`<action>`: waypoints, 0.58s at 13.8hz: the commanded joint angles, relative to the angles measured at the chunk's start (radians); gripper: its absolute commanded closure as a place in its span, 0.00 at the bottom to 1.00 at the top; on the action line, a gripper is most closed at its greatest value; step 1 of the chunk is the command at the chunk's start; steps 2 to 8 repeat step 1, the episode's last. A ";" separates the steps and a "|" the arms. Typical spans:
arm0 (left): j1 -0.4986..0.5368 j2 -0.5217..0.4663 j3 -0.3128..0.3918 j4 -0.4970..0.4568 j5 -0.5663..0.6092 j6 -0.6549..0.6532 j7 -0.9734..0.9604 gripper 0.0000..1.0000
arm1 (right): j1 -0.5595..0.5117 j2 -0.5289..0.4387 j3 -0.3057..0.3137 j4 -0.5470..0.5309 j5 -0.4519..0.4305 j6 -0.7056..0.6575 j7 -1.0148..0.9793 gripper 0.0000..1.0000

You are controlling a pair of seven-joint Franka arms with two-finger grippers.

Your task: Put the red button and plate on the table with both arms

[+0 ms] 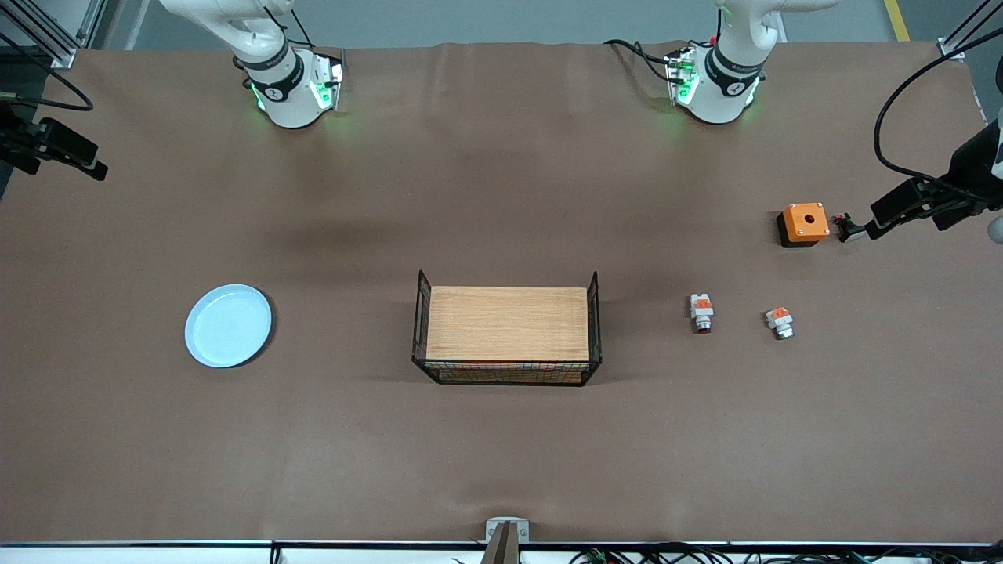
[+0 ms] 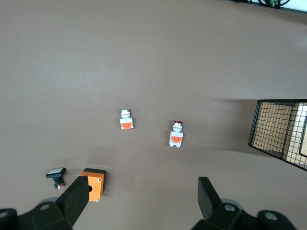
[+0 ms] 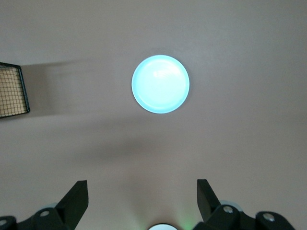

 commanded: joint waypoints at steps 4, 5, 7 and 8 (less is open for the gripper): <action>0.000 -0.004 -0.001 0.008 -0.012 -0.017 -0.005 0.00 | 0.008 -0.026 -0.009 -0.023 0.016 0.018 0.006 0.00; 0.000 -0.004 -0.001 0.008 -0.012 -0.017 -0.005 0.00 | 0.008 -0.026 -0.009 -0.023 0.016 0.018 0.006 0.00; 0.000 -0.004 -0.001 0.008 -0.012 -0.017 -0.005 0.00 | 0.008 -0.026 -0.009 -0.023 0.016 0.018 0.006 0.00; 0.000 -0.004 -0.001 0.008 -0.012 -0.017 -0.005 0.00 | 0.008 -0.026 -0.009 -0.023 0.016 0.018 0.006 0.00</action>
